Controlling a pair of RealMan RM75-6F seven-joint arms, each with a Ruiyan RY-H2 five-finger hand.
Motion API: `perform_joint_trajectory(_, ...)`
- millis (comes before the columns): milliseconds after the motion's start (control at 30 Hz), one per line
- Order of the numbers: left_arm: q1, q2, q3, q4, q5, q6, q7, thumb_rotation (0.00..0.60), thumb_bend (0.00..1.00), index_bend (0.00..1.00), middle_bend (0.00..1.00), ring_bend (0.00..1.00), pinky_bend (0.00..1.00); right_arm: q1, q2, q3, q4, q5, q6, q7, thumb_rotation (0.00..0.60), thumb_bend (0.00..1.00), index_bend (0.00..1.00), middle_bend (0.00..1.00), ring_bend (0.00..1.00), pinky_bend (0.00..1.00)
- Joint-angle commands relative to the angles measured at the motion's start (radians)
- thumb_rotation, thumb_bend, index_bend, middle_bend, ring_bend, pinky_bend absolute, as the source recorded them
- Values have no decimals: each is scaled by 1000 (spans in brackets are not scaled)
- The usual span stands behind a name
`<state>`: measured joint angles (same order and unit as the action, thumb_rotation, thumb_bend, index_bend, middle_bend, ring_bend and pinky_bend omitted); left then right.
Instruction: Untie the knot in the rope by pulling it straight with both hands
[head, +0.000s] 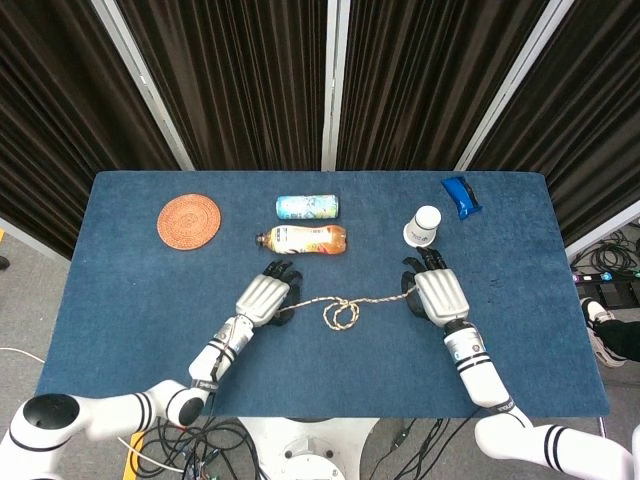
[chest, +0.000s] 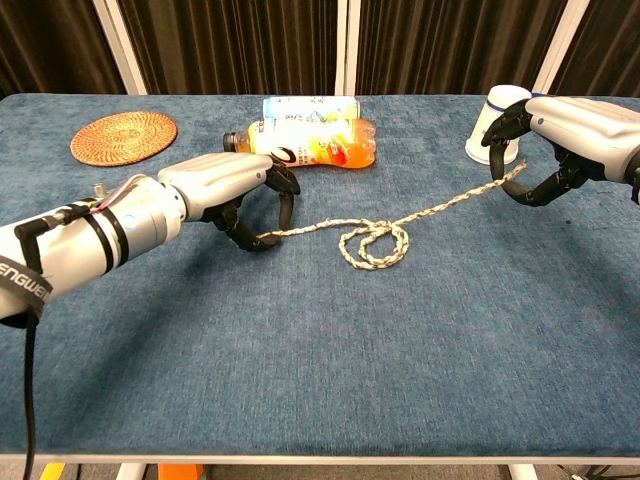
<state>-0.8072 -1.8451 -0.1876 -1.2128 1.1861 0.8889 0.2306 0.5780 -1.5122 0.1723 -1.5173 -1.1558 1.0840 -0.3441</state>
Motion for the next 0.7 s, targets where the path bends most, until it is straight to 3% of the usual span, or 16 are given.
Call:
perform_joint_trajectory(33,-1,-5,-1,7,1,3,2,600,316,494,178,53,58,0,1,0,-1,0,0,1,600,477,636,214,0,0)
perform_joint_trajectory(533,-2,-15,1,23,-11,-2,10,600,317,524,192,53,58,-2,2,-3,-1,0,1,7,600,477,641,214,0,0)
perform_joint_trajectory(700,-1,-16,4,25,-9,-3,8,600,359,537,198,53,58,-3,2,-4,-1,1,2,5,600,477,643,214,0,0)
